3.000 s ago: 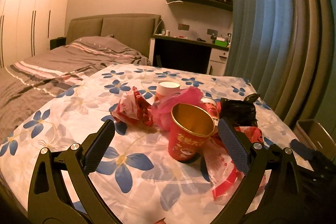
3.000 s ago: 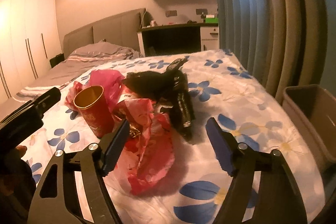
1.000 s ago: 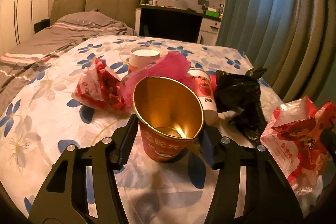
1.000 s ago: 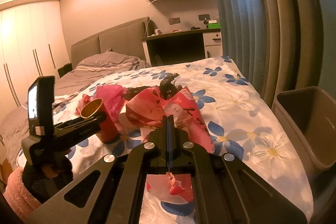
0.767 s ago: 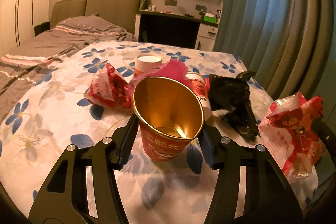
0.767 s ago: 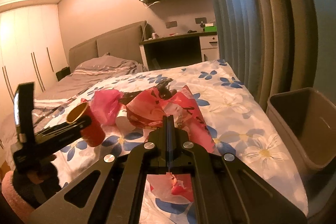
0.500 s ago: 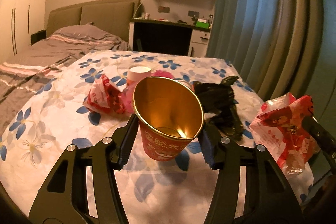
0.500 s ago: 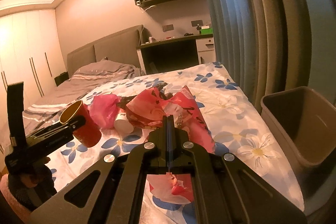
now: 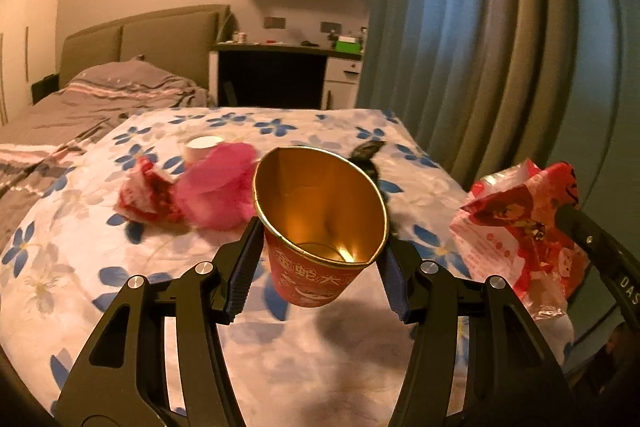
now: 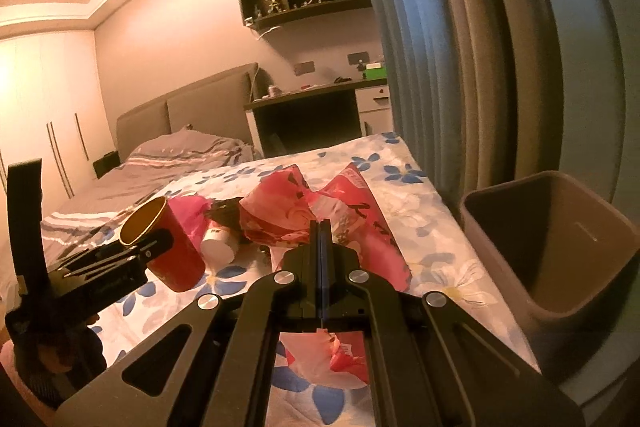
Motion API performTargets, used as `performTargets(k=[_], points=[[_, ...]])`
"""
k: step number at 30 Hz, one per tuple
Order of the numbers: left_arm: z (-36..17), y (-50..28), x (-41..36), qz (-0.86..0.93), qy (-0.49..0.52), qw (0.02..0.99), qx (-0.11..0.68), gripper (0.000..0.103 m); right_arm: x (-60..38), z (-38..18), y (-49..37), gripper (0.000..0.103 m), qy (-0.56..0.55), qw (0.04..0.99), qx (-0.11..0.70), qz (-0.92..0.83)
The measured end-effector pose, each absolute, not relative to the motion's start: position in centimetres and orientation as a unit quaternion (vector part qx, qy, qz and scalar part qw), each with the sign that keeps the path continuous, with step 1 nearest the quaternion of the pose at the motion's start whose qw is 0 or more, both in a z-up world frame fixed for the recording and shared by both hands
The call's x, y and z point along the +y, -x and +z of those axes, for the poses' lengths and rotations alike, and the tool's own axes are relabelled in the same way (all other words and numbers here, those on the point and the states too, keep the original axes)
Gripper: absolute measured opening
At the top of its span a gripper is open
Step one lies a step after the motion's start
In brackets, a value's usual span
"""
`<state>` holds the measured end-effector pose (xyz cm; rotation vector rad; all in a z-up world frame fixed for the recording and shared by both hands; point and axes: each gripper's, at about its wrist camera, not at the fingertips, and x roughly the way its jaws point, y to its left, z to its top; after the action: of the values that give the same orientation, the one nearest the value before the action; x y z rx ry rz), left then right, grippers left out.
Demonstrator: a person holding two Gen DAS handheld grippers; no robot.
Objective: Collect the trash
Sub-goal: 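Lift the red wrapper and red cup and carry both over the brown bin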
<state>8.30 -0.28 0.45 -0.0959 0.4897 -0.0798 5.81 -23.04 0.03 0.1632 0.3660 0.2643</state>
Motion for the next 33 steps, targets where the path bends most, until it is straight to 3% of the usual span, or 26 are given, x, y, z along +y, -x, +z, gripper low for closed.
performTargets(k=[33], points=[[1.9, -14.2, -19.7, -0.235, 0.005, 0.947, 0.217, 0.054, -36.7, 0.6, -7.7, 0.001, -0.082, 0.987, 0.131, -0.041]])
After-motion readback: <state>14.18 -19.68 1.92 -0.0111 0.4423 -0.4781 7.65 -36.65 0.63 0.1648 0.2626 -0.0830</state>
